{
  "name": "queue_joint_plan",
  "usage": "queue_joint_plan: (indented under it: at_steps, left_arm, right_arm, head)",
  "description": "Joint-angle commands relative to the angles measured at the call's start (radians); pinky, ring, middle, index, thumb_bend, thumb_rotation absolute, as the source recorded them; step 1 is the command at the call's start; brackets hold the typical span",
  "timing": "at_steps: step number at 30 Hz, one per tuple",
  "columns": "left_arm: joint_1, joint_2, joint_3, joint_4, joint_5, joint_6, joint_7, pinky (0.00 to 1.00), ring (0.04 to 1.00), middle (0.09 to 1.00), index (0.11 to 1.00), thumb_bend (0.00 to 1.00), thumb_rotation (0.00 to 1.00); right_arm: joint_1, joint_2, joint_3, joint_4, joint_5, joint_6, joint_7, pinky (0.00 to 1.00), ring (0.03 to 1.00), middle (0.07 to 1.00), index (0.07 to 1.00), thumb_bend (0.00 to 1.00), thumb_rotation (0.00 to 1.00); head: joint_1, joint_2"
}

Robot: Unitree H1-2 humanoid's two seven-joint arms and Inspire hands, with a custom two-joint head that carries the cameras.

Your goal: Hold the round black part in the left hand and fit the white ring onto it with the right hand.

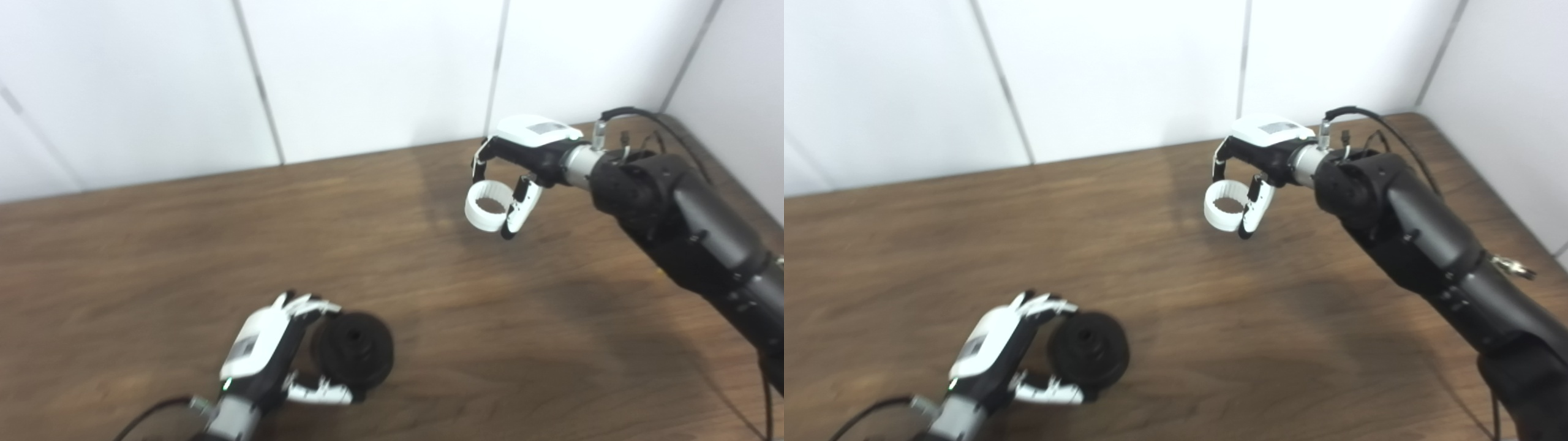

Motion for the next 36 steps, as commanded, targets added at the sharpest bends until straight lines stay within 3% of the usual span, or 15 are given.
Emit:
queue_joint_plan:
  at_steps: [1,10,20,36]
  left_arm:
    - [-0.015,-0.007,-0.014,-0.002,0.014,0.009,-0.019,1.0,0.876,0.782,0.484,0.52,0.06]
    - [-0.036,-0.032,-0.038,-0.004,0.049,0.038,-0.03,1.0,0.879,0.784,0.484,0.52,0.06]
    - [-0.053,-0.055,-0.053,-0.004,0.079,0.061,-0.033,1.0,0.871,0.777,0.483,0.52,0.07]
    - [-0.062,-0.063,-0.058,0.0,0.09,0.064,-0.037,1.0,0.871,0.778,0.482,0.52,0.07]
  right_arm:
    - [-0.039,-0.001,-0.009,-0.057,-0.013,0.013,0.027,1.0,0.94,0.808,0.483,0.53,0.14]
    - [-0.015,0.061,0.027,-0.213,-0.019,-0.038,0.099,1.0,0.923,0.791,0.482,0.53,0.14]
    - [0.012,0.127,0.057,-0.256,-0.04,-0.093,0.111,0.98,0.915,0.783,0.48,0.53,0.14]
    - [0.038,0.226,0.065,-0.294,-0.055,-0.12,0.138,1.0,0.922,0.782,0.48,0.53,0.14]
  head:
    - [0.018,0.013]
    - [0.097,0.074]
    - [0.143,0.121]
    - [0.157,0.128]
